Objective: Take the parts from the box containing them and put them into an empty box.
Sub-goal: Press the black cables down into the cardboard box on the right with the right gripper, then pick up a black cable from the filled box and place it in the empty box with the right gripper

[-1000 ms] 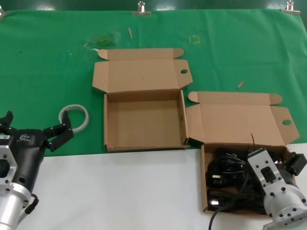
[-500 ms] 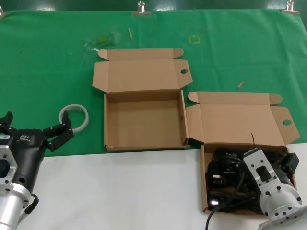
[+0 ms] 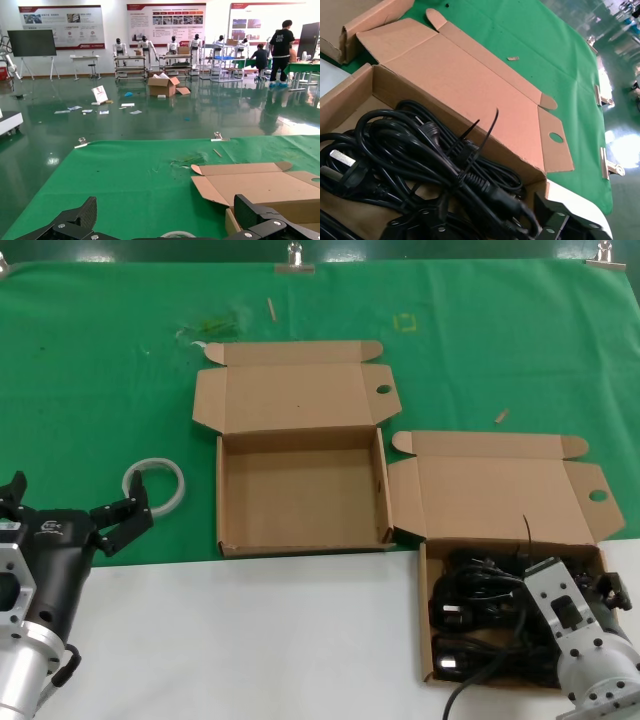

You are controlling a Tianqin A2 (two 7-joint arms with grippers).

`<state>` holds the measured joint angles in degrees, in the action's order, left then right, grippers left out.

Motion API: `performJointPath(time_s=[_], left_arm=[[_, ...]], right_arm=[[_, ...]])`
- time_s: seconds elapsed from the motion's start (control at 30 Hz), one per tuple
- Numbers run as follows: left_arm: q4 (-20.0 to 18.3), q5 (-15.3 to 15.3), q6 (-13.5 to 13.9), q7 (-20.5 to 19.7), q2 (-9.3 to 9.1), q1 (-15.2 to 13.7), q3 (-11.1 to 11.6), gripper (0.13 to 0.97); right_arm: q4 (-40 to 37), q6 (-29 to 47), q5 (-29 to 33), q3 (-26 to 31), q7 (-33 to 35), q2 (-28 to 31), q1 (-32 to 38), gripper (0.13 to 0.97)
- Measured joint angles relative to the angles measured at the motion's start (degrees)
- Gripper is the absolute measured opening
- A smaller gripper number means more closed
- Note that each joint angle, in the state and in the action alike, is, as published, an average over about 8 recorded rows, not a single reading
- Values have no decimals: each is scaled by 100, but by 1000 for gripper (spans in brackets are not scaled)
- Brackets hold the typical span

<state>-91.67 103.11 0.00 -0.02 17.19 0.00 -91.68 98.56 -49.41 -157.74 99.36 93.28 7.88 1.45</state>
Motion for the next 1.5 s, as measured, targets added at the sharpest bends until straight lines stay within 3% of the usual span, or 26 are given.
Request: performJointPath(time_s=[0.5, 0.8, 1.27, 1.5], left_arm=[[0, 0, 0, 0, 0, 0, 0, 965], [0, 0, 0, 0, 0, 0, 0, 965], [0, 0, 0, 0, 0, 0, 0, 965], [0, 0, 0, 0, 0, 0, 0, 965]], right_arm=[[44, 42, 0, -62, -31, 0, -77, 360], [226, -31, 0, -58, -28, 0, -116, 234], [1191, -664, 0, -61, 247, 0, -181, 202], [1387, -842, 0, 231, 281, 0, 74, 200]])
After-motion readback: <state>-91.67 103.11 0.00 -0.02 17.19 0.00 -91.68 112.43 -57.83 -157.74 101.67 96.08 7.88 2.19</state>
